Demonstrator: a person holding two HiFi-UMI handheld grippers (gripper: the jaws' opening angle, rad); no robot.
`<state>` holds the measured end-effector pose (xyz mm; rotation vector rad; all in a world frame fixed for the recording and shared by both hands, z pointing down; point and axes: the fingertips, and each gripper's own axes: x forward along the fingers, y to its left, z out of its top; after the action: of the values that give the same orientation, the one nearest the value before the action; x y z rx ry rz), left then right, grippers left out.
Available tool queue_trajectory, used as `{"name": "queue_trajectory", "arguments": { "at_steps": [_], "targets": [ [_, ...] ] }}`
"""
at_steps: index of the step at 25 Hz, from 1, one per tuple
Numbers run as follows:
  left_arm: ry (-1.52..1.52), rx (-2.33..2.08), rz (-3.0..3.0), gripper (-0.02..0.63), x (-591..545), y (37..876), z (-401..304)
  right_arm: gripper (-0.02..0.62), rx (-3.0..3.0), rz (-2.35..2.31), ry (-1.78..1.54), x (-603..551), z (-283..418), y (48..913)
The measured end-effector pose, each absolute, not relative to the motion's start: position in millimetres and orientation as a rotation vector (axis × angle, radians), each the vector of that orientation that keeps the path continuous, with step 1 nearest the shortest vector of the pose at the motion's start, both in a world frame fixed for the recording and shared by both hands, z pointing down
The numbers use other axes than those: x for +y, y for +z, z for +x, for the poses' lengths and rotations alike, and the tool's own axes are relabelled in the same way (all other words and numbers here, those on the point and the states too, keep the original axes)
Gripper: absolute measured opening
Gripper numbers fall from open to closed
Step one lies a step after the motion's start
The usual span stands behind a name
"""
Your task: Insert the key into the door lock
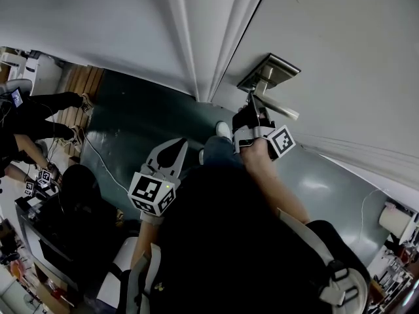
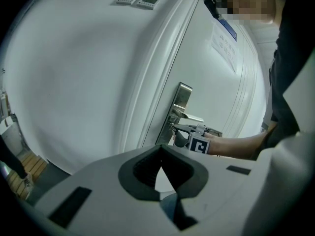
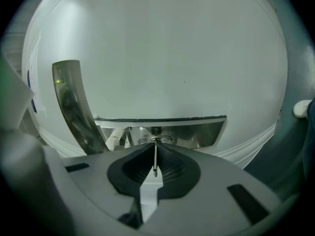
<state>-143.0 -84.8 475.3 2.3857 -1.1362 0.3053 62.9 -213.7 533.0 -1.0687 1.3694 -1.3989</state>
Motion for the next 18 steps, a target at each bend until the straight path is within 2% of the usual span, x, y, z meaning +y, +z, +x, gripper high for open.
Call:
{"name": "queue_trajectory", "arguments": {
  "at_steps": [12, 16, 18],
  "targets": [
    [0.305, -1.123, 2.400, 0.008, -77, 475, -136, 0.035, 1.390, -1.111, -1.398, -213, 63, 534],
    [0.302, -1.113, 2.414, 0.008, -68, 472, -136, 0.083, 1.416, -1.115, -1.421, -198, 55, 535],
    [0.302, -1.106, 2.422, 0.008, -65, 471, -135, 0.083, 1.421, -1.114, -1.424, -190, 54, 535]
  ]
}}
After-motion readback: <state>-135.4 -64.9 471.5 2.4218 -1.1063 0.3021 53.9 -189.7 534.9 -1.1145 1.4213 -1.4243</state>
